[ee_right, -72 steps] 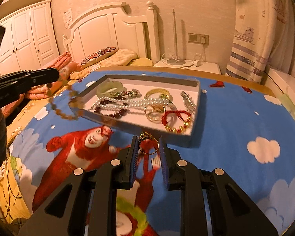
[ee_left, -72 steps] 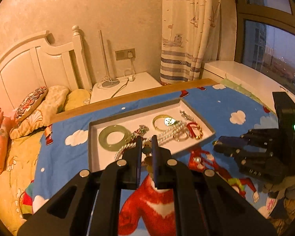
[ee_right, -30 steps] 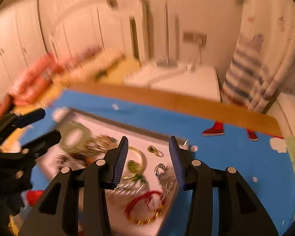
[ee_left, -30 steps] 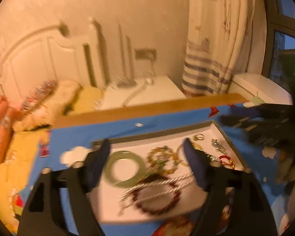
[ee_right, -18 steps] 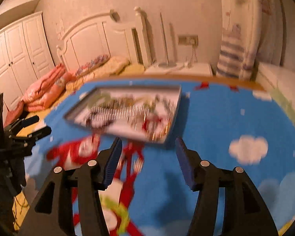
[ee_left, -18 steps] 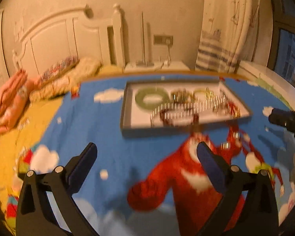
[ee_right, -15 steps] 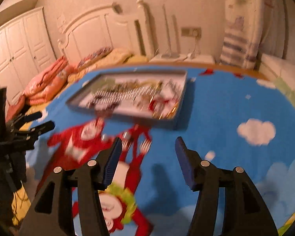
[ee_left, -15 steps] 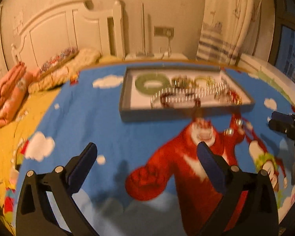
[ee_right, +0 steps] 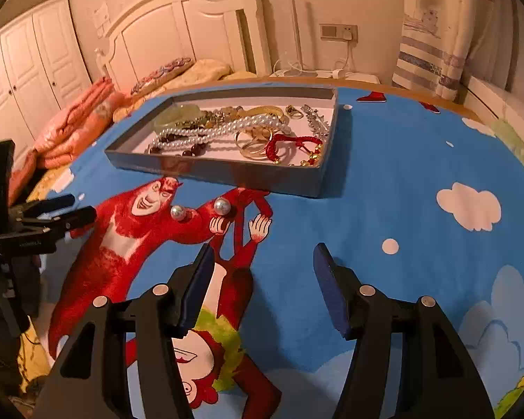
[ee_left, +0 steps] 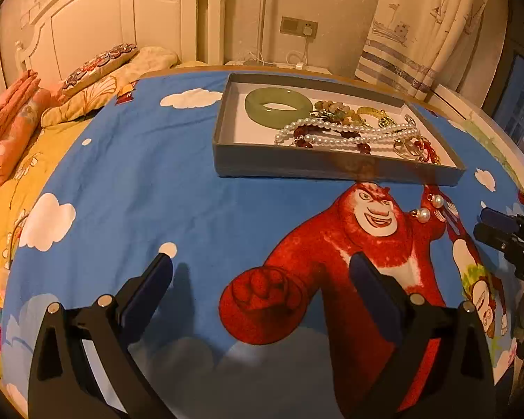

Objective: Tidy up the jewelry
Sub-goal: 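Move right tool to the two pearl earrings on the sheet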

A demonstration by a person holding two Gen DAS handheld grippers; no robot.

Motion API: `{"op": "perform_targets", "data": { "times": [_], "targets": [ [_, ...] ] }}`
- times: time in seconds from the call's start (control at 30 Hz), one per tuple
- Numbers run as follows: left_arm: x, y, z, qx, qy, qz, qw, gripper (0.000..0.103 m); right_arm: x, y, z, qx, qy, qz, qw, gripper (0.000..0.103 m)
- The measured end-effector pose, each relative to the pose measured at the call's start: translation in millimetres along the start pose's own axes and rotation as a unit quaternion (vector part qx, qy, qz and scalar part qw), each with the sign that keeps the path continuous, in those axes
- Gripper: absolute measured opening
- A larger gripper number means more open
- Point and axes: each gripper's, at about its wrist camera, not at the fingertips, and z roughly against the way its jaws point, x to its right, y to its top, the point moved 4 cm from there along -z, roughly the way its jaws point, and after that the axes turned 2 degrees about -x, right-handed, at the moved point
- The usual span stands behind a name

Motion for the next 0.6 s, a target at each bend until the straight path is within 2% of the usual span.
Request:
{"op": "perform_targets", "data": {
  "times": [0.23, 0.6],
  "targets": [
    [4.4, 0.8, -2.0, -0.004, 0.020, -0.011, 0.9997, 0.100, -21.7, 11.9, -15.6, -0.013, -0.013, 0.040, 0.999, 0.054],
    [5.4, -0.3, -0.9, -0.001, 0.017, -0.012, 0.9998, 0.100, -39.1, 31.8, -43.5, -0.031, -0.030, 0.070, 0.997, 0.047]
  ]
}}
